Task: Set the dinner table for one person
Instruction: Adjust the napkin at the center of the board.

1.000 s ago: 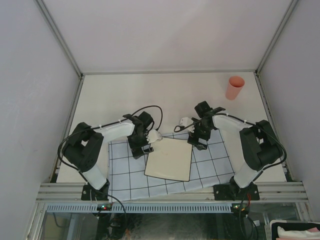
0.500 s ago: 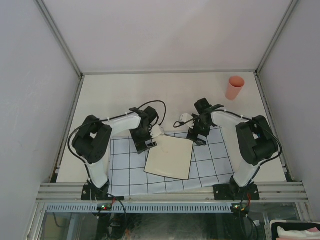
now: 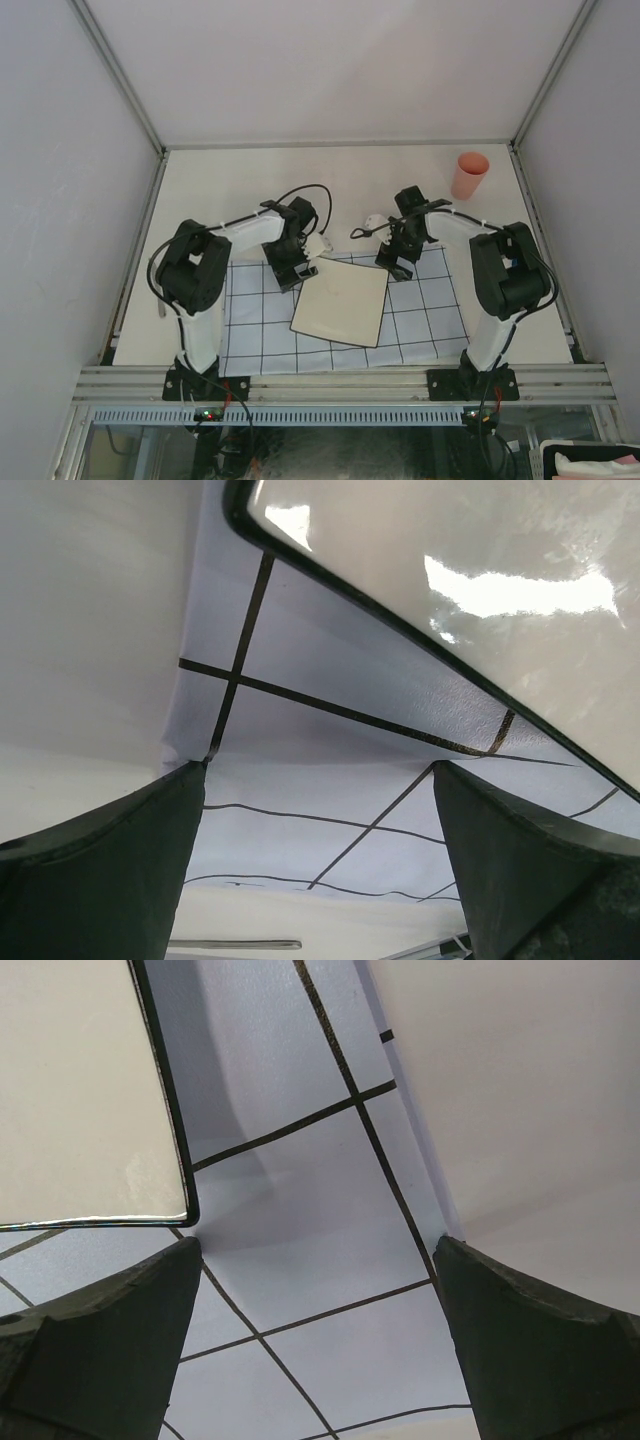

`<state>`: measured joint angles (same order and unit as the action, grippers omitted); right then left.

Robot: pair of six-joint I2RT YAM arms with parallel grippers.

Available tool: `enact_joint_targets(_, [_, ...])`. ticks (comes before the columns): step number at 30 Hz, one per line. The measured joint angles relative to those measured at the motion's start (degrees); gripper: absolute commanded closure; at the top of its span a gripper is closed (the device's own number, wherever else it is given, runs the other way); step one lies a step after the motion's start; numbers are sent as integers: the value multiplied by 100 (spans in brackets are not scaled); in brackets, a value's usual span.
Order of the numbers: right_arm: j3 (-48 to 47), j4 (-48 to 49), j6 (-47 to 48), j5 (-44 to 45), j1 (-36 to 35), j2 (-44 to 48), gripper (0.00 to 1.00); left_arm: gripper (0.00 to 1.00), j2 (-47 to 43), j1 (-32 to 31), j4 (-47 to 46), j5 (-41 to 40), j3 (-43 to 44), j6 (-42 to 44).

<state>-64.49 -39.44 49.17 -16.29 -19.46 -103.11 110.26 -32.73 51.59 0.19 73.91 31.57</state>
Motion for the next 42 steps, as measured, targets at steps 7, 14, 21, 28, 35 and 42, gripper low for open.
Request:
enact_joint_targets(7, [-363,-13,22,-85,192,-284,2,0,289,155,76,28,444,103])
enact_joint_targets(14, [-710,-105,70,-101,280,-535,0,0,610,282,210,48,957,201])
enact_joint_targets(21, [-1191,-240,125,-155,352,-876,0,0,984,391,295,46,1637,317])
enact_joint_targets(28, [-1521,-313,149,-234,463,-1110,0,0,1307,592,466,103,2179,400])
enact_joint_targets(35, [-1517,-546,138,-387,498,-914,0,0,857,660,308,144,1606,400])
enact_joint_targets(42, [-1012,-789,149,-671,315,490,0,0,-743,170,212,90,372,507])
